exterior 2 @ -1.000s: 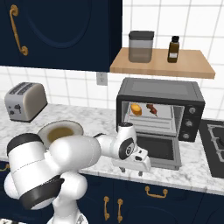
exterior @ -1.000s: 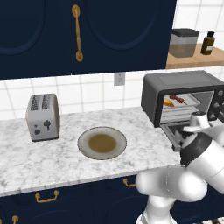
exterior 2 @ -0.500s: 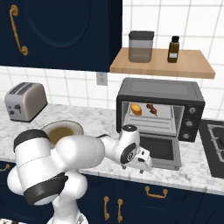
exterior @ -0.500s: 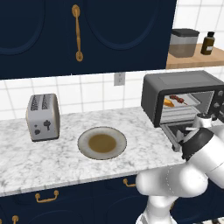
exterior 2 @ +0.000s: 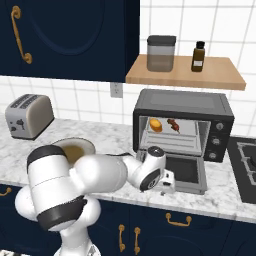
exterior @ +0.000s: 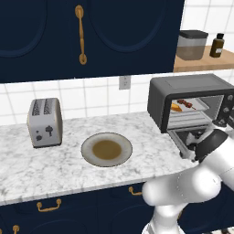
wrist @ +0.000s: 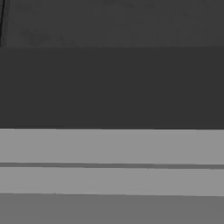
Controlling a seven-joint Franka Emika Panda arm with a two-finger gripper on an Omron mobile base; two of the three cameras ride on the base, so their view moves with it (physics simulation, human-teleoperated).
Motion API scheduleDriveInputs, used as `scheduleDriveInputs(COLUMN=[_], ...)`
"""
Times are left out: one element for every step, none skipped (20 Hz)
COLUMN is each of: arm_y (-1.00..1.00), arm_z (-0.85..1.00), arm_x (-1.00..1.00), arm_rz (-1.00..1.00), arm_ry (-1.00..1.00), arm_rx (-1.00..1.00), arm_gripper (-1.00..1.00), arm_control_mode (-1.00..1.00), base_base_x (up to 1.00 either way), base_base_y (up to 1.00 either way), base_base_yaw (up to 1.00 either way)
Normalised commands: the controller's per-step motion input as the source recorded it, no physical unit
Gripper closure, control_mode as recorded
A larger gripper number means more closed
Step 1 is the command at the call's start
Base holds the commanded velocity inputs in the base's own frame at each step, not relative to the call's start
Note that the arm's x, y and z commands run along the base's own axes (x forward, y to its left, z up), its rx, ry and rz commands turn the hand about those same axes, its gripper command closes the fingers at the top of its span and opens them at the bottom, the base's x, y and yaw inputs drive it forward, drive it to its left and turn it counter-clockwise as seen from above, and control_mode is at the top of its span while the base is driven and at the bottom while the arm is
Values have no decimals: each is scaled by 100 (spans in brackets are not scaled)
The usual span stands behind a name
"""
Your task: Pick up the kebab skewer and baguette bread, and place them inside the toaster oven. Close the toaster oven door and start by setting the timer.
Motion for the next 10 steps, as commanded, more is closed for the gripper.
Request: scheduleDriveInputs(arm_y=[18, 19, 20, 30, 43, 44, 49, 56, 50, 48], arm_z=[15, 17, 16, 12, 4, 6, 6, 0, 0, 0], arm_x=[57, 37, 29, 22, 12, 12, 20, 11, 7, 19], arm_rz=[0, 0, 0, 0, 0, 0, 0, 0, 0, 0], arm_ry=[-19, -21, -24, -29, -37, -44, -52, -61, -65, -67], arm_rx=[0, 1, 3, 3, 4, 4, 3, 0, 0, 0], arm_gripper=[-100, -100, -100, -100, -100, -100, -100, -100, -100, -100], arm_control_mode=[-100, -100, -100, -100, -100, -100, -100, -100, -100, -100], base_base_x=[0, 0, 0, 0, 0, 0, 0, 0, 0, 0], base_base_y=[0, 0, 0, 0, 0, 0, 0, 0, 0, 0], base_base_yaw=[0, 0, 0, 0, 0, 0, 0, 0, 0, 0])
